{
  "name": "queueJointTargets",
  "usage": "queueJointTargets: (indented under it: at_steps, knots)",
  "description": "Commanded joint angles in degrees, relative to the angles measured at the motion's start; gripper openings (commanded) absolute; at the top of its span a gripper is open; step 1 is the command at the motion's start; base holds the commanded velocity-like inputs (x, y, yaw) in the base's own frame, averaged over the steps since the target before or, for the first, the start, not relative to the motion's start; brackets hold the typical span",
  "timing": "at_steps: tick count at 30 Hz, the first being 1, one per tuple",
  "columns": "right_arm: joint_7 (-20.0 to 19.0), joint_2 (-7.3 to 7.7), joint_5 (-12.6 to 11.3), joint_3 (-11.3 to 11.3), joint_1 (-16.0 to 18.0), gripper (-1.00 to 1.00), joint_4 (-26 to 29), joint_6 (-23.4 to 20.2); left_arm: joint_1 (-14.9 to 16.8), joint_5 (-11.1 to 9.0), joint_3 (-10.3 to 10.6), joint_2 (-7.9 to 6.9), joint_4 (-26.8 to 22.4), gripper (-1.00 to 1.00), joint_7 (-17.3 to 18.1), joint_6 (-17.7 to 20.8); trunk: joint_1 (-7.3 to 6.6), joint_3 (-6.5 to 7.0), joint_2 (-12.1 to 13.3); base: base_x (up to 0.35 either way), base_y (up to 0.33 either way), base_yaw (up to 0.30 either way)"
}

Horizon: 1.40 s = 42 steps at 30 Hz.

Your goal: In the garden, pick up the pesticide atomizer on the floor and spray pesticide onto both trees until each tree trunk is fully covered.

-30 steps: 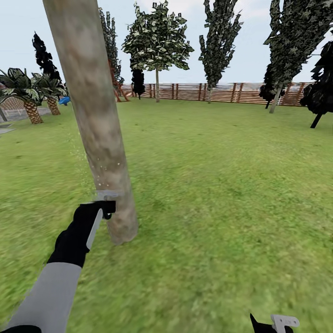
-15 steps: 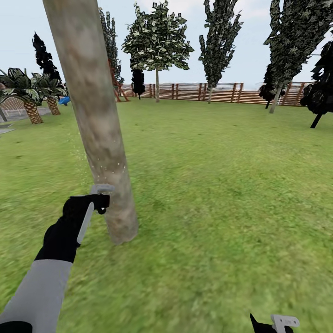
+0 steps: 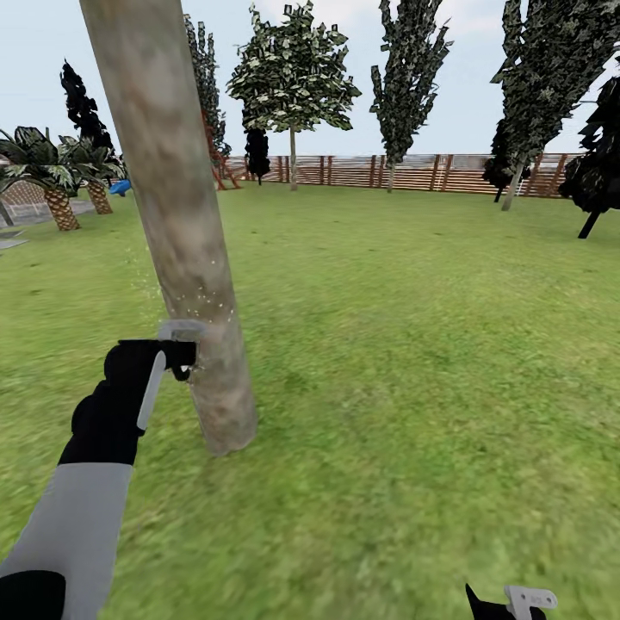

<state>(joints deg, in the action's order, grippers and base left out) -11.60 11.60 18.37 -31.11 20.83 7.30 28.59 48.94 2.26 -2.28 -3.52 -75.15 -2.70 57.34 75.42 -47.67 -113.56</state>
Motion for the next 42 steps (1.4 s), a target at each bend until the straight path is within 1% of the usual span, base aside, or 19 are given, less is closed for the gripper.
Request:
queueJointTargets:
  at_steps: [1, 3, 4, 6, 8, 9, 10, 16, 19, 21, 23, 24, 25, 27, 29, 30, 33, 35, 42]
  knots:
    - [0.0, 0.0, 0.0, 0.0, 0.0, 1.0, 0.0, 0.0, 0.3, -0.4, -0.6, -0.36, 0.0, -1.0, 0.0, 0.1, 0.0, 0.0, 0.0, 0.0, 0.0, 0.0]
    - [0.0, 0.0, 0.0, 0.0, 0.0, 1.0, 0.0, 0.0, 0.5, -0.4, -1.3, -1.41, 0.1, -1.0, -0.2, 0.1, 0.0, 0.0, 0.0, 0.0, 0.0, 0.0]
    - [0.0, 0.0, 0.0, 0.0, 0.0, 1.0, 0.0, 0.0, 0.8, -0.3, -1.5, -2.54, 0.1, -1.0, -0.2, 0.2, 0.0, 0.0, 0.0, 0.0, 0.0, 0.0]
    - [0.0, 0.0, 0.0, 0.0, 0.0, 1.0, 0.0, 0.0, 0.9, -0.4, -1.4, -2.83, 0.1, -1.0, -0.2, 0.2, 0.0, 0.0, 0.0, 0.0, 0.0, 0.0]
    - [0.0, 0.0, 0.0, 0.0, 0.0, 1.0, 0.0, 0.0, 1.1, -0.5, -1.2, -2.28, 0.0, -1.0, -0.2, 0.2, 0.0, 0.0, 0.0, 0.0, 0.0, 0.0]
    - [0.0, 0.0, 0.0, 0.0, 0.0, 1.0, 0.0, 0.0, 1.8, -0.6, -1.1, -1.62, 0.0, -1.0, -0.3, 0.2, 0.0, 0.0, 0.0, 0.0, 0.0, 0.0]
    - [0.0, 0.0, 0.0, 0.0, 0.0, 1.0, 0.0, 0.0, 3.7, -0.7, -1.1, -0.27, 0.1, -1.0, -0.3, 0.5, 0.0, 0.0, 0.0, 0.0, 0.0, 0.0]
    - [0.0, 0.0, 0.0, 0.0, 0.0, 1.0, 0.0, 0.0, 7.5, -0.7, -1.6, -1.58, 0.2, -1.0, -0.3, 0.8, 0.0, 0.0, 0.0, 0.0, 0.0, 0.0]
    - [0.0, 0.0, 0.0, 0.0, 0.0, 1.0, 0.0, 0.0, 9.5, -0.6, -1.4, -1.41, 0.4, -1.0, -0.2, 1.2, 0.0, 0.0, 0.0, 0.0, 0.0, 0.0]
    - [0.0, 0.0, 0.0, 0.0, 0.0, 1.0, 0.0, 0.0, 9.7, -0.7, -1.2, -0.49, 0.4, -1.0, -0.2, 1.3, 0.0, 0.0, 0.0, 0.0, 0.0, 0.0]
    - [0.0, 0.0, 0.0, 0.0, 0.0, 1.0, 0.0, 0.0, 9.8, -0.6, -1.1, 1.37, 0.4, -1.0, -0.3, 1.3, 0.0, 0.0, 0.0, 0.0, 0.0, 0.0]
    - [0.0, 0.0, 0.0, 0.0, 0.0, 1.0, 0.0, 0.0, 9.9, -0.5, -1.0, 2.91, 0.3, -1.0, -0.3, 1.3, 0.0, 0.0, 0.0, 0.0, 0.0, 0.0]
    - [0.0, 0.0, 0.0, 0.0, 0.0, 1.0, 0.0, 0.0, 10.1, -0.4, -1.0, 3.13, 0.3, -1.0, -0.3, 1.3, 0.0, 0.0, 0.0, 0.0, 0.0, 0.0]
    - [0.0, 0.0, 0.0, 0.0, 0.0, 1.0, 0.0, 0.0, 10.6, -0.4, -1.0, 2.87, 0.3, -1.0, -0.3, 1.3, 0.0, 0.0, 0.0, 0.0, 0.0, 0.0]
    - [0.0, 0.0, 0.0, 0.0, 0.0, 1.0, 0.0, 0.0, 10.8, -0.4, -1.4, 0.78, 0.3, -1.0, -0.3, 1.3, 0.0, 0.0, 0.0, 0.0, 0.0, 0.0]
    - [0.0, 0.0, 0.0, 0.0, 0.0, 1.0, 0.0, 0.0, 10.8, -0.4, -1.5, -0.73, 0.3, -1.0, -0.3, 1.3, 0.0, 0.0, 0.0, 0.0, 0.0, 0.0]
    - [0.0, 0.0, 0.0, 0.0, 0.0, 1.0, 0.0, 0.0, 10.1, 0.0, -1.0, -1.86, 0.2, -1.0, -0.3, 1.2, 0.0, 0.0, 0.0, 0.0, 0.0, 0.0]
    - [0.0, 0.0, 0.0, 0.0, 0.0, 1.0, 0.0, 0.0, 8.4, 1.0, -0.9, -1.95, 0.4, -1.0, -0.3, 1.2, 0.0, 0.0, 0.0, 0.0, 0.0, 0.0]
    - [0.0, 0.0, 0.1, 0.0, 0.0, 1.0, 0.0, 0.0, 0.5, 1.0, -1.1, -1.25, 0.8, -1.0, -0.4, 0.4, 0.0, 0.0, 0.0, 0.0, 0.0, 0.0]
